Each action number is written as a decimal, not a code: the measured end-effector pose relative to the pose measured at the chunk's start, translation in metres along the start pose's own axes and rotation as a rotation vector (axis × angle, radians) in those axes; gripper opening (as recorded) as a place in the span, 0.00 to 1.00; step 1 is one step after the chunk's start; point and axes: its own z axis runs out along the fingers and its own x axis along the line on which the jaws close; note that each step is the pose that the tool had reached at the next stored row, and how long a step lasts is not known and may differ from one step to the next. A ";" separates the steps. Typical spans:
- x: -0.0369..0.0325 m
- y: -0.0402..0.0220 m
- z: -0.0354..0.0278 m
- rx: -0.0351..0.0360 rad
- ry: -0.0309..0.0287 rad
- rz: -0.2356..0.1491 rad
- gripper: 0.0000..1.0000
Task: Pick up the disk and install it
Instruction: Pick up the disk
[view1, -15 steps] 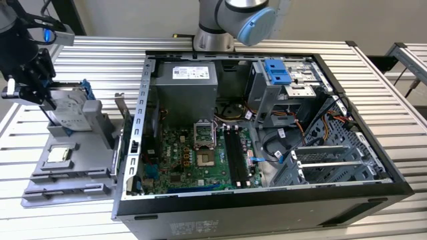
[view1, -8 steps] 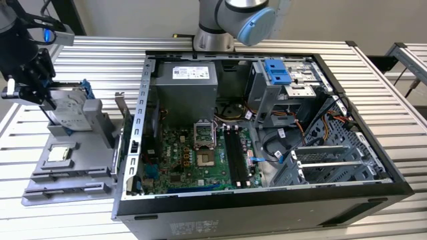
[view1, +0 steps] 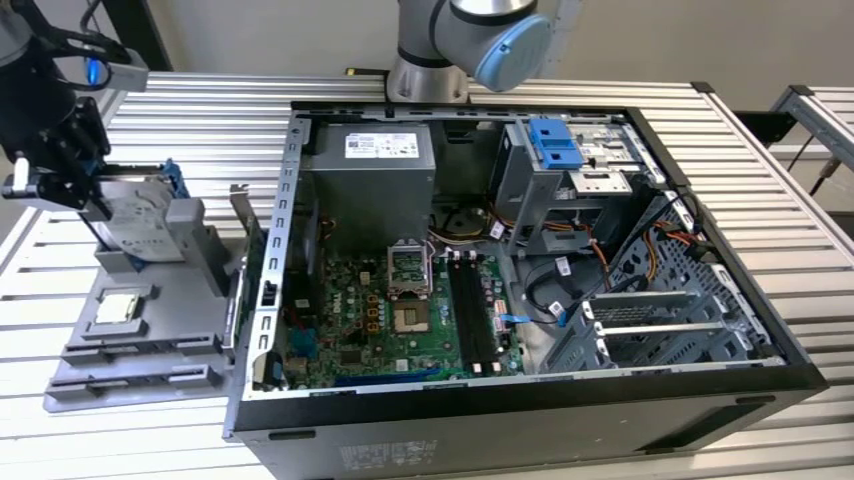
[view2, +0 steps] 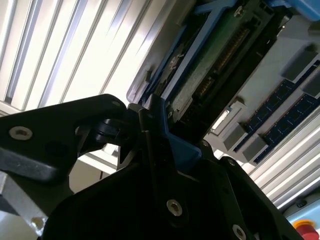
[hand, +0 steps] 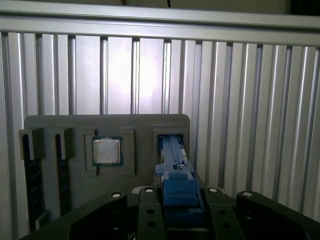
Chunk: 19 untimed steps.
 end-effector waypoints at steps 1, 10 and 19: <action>-0.0003 0.0000 -0.0004 0.0000 0.0014 0.000 0.00; -0.0011 0.0000 -0.0015 0.0011 -0.0258 0.000 0.00; -0.0010 0.0000 -0.0015 0.0022 0.0180 0.000 0.00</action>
